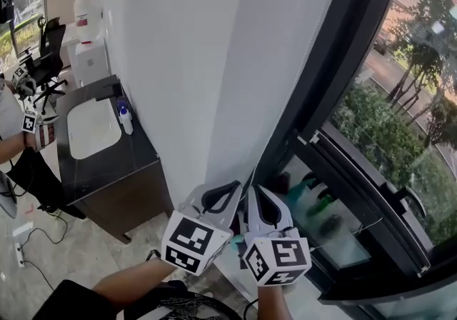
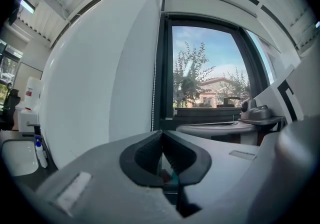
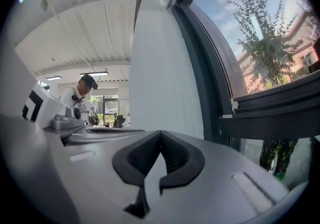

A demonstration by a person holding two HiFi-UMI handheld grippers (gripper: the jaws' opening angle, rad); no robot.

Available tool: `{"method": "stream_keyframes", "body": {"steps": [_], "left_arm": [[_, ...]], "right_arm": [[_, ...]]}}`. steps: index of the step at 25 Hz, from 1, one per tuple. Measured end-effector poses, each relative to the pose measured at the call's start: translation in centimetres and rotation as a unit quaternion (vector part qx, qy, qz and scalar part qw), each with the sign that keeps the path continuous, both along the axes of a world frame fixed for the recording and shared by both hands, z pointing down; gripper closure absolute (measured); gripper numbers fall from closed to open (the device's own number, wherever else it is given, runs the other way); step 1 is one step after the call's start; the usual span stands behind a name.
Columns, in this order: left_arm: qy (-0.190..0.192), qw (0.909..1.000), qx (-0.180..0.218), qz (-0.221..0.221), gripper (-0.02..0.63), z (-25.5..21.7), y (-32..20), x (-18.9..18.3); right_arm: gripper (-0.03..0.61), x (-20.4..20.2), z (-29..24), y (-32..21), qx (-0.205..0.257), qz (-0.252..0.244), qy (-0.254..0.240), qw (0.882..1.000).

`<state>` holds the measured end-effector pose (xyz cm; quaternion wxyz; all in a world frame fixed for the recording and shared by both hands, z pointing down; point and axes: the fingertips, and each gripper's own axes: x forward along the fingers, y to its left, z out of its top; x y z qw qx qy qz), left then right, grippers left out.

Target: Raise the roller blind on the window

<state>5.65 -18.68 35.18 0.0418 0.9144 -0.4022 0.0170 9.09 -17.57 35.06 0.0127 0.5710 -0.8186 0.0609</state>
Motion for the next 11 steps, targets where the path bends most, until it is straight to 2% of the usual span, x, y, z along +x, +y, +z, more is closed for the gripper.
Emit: {"method": "stream_keyframes", "body": {"steps": [11], "left_arm": [[0.001, 1.0000, 0.001, 0.003, 0.612, -0.09, 0.10, -0.28]], "right_arm": [[0.574, -0.26, 0.04, 0.00, 0.000, 0.007, 0.004, 1.000]]}}
